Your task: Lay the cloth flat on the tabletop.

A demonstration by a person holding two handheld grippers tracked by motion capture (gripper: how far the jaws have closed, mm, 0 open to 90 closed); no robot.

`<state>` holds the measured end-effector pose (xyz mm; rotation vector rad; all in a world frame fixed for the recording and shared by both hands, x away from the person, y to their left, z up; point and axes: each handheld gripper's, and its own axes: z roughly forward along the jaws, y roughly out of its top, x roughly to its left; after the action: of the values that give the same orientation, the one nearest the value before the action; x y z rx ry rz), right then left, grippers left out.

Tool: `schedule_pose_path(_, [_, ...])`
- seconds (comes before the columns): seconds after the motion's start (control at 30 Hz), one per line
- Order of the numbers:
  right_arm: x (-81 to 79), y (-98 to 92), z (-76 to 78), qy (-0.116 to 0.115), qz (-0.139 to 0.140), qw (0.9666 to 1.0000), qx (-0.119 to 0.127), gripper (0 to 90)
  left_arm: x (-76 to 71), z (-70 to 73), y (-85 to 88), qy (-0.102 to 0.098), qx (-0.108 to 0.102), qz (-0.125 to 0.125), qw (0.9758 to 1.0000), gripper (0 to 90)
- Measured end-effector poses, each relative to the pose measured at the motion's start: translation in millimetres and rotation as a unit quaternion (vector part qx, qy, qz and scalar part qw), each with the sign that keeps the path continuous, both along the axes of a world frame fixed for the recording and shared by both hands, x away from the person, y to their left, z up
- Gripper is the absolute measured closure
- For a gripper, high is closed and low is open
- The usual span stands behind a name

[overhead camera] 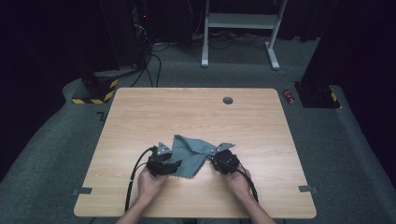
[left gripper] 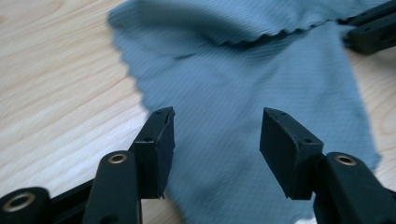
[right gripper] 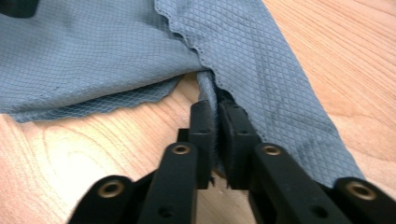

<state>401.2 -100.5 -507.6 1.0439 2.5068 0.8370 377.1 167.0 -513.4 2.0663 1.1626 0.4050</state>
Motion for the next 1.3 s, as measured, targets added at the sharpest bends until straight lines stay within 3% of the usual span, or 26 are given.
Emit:
schedule_pose_path(0.1, [1.5, -0.8, 0.4, 0.004, -0.001, 1.0000, 0.000, 87.1, -2.4, -6.1, 7.5, -0.003, 0.005, 0.009, 0.9999, 44.4])
schedule_pose_path(0.27, [6.2, -2.8, 11.1, 0.000, 0.005, 1.0000, -0.007, 87.8, -11.4, -13.5, 10.6, -0.041, 0.008, 0.005, 0.9991, 41.4])
schedule_pose_path(0.3, [7.7, -3.4, 14.9, -0.003, 0.005, 1.0000, -0.006, 87.9, -12.6, -13.4, 9.8, -0.044, 0.015, 0.007, 0.9989, 40.4])
schedule_pose_path(0.5, [28.9, -3.7, 50.6, -0.027, -0.004, 0.9995, 0.018, 87.8, -12.6, -13.5, 9.4, -0.042, 0.015, 0.013, 0.9989, 37.8])
schedule_pose_path(0.57, [38.0, -0.9, 52.8, -0.028, -0.010, 0.9994, 0.016, 87.8, -12.6, -13.6, 9.3, -0.041, 0.015, 0.013, 0.9989, 37.5])
schedule_pose_path(0.63, [48.2, 3.5, 47.5, -0.018, -0.021, 0.9996, 0.003, 87.8, -12.5, -13.5, 9.4, -0.042, 0.016, 0.013, 0.9989, 37.3])
schedule_pose_path(0.73, [56.8, 11.4, 29.9, -0.003, -0.028, 0.9987, -0.043, 87.3, -12.5, -13.6, 9.3, -0.042, 0.016, 0.014, 0.9989, 37.0])
schedule_pose_path(0.8, [56.2, 13.0, 23.9, 0.001, -0.034, 0.9982, -0.049, 84.7, -12.4, -13.6, 9.4, -0.043, 0.016, 0.014, 0.9989, 36.9])
schedule_pose_path(0.9, [48.1, 9.0, 27.2, -0.008, -0.027, 0.9994, -0.019, 79.3, -12.4, -13.6, 9.4, -0.042, 0.016, 0.015, 0.9989, 36.6])
schedule_pose_path(1.03, [26.9, 0.4, 37.0, -0.025, -0.018, 0.9994, 0.015, 79.3, -12.3, -13.6, 9.4, -0.042, 0.016, 0.015, 0.9989, 36.3])
schedule_pose_path(1.1, [18.5, -2.4, 37.2, -0.029, -0.010, 0.9993, 0.021, 79.3, -12.3, -13.7, 9.4, -0.042, 0.016, 0.016, 0.9989, 35.9])
schedule_pose_path(1.3, [3.6, 2.0, 20.4, -0.006, 0.006, 0.9997, 0.023, 74.4, -12.2, -13.7, 9.3, -0.042, 0.015, 0.017, 0.9989, 35.6])
